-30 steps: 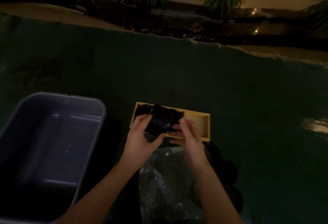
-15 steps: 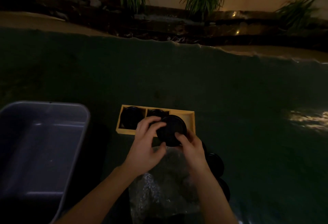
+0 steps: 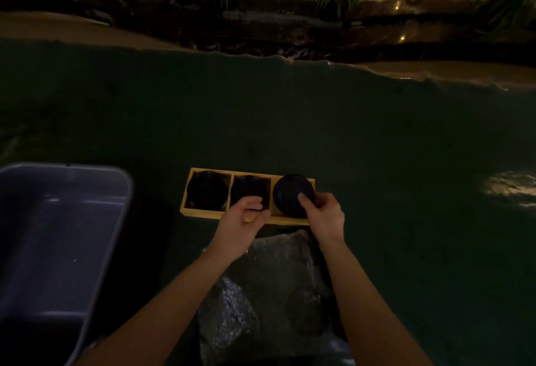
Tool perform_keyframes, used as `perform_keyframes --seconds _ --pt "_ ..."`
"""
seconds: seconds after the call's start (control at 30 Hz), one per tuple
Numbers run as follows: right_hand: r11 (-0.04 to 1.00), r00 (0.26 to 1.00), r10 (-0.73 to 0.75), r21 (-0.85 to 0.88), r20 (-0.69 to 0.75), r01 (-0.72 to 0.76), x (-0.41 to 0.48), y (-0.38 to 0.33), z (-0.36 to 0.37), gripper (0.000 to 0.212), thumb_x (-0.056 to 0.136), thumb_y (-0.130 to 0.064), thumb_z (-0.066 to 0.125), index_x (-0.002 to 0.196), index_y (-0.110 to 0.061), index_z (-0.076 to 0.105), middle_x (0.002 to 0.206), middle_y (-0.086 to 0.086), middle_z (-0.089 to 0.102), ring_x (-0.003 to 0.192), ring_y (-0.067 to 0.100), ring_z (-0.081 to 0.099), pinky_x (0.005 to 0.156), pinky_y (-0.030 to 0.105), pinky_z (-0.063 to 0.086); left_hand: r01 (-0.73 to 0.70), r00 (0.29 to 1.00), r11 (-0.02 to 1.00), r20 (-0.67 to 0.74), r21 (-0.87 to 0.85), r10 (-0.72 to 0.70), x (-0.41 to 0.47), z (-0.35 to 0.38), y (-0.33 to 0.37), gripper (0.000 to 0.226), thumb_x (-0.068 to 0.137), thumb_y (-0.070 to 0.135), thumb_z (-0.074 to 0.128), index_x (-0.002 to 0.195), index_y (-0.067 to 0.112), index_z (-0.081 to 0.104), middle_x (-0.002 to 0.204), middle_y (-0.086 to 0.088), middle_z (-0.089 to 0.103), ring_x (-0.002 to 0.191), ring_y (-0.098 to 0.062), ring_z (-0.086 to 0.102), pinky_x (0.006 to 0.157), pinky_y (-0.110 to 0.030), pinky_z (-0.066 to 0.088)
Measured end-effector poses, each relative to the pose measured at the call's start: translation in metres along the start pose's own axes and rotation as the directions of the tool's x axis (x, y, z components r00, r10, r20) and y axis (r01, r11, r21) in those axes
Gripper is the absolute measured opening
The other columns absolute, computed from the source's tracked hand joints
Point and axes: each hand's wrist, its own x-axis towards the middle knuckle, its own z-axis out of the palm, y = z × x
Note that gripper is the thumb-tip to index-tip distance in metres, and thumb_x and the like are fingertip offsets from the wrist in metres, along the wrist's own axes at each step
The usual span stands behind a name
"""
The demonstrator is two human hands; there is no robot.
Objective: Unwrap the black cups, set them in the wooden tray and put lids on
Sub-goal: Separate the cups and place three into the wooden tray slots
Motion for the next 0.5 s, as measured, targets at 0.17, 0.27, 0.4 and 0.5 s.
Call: perform_keyframes --seconds 0.17,0.27,0.4,0.5 --pt "0.862 0.976 -0.199 -0.49 -0.092 0.13 0.011 0.0 0.012 0.051 0.089 -0.054 0.07 0.112 -0.009 0.074 0.127 0.015 0.057 0.119 0.036 0.052 0.101 0.045 0.044 0.009 0.994 0.999 -0.11 0.035 -0.005 -0.011 -0.018 -0.016 0.022 0.094 0.017 0.069 0.115 0.025 0.066 0.114 0.008 0.068 0.107 -0.006 0.066 0.098 -0.041 0.055" --pt "0.782 0.952 -0.275 -0.607 -0.133 0.141 0.01 -0.003 0.016 0.053 0.087 -0.052 0.074 0.116 -0.007 0.067 0.129 0.017 0.049 0.118 0.036 0.05 0.1 0.047 0.044 -0.014 0.988 0.998 -0.152 0.068 0.024 -0.016 -0.026 -0.021 0.022 0.094 0.018 0.07 0.114 0.025 0.066 0.114 0.009 0.068 0.107 -0.003 0.065 0.096 -0.032 0.054" --pt "0.881 0.969 -0.194 -0.461 -0.15 0.105 0.005 -0.005 0.014 0.06 0.085 -0.047 0.078 0.123 -0.006 0.055 0.131 0.018 0.05 0.121 0.037 0.053 0.102 0.05 0.045 -0.052 0.981 0.993 -0.179 0.104 0.07 -0.023 -0.03 -0.027 0.023 0.093 0.015 0.071 0.112 0.025 0.065 0.112 0.01 0.068 0.105 -0.002 0.065 0.086 -0.015 0.05" --pt "0.954 0.976 -0.186 -0.258 -0.11 0.152 -0.005 0.003 0.005 0.049 0.094 -0.044 0.069 0.123 -0.006 0.057 0.125 0.015 0.057 0.117 0.034 0.057 0.101 0.05 0.048 -0.064 0.981 0.991 -0.172 0.12 0.084 -0.031 -0.032 -0.033 0.024 0.093 0.013 0.071 0.111 0.026 0.064 0.111 0.011 0.067 0.104 0.0 0.065 0.078 -0.007 0.049"
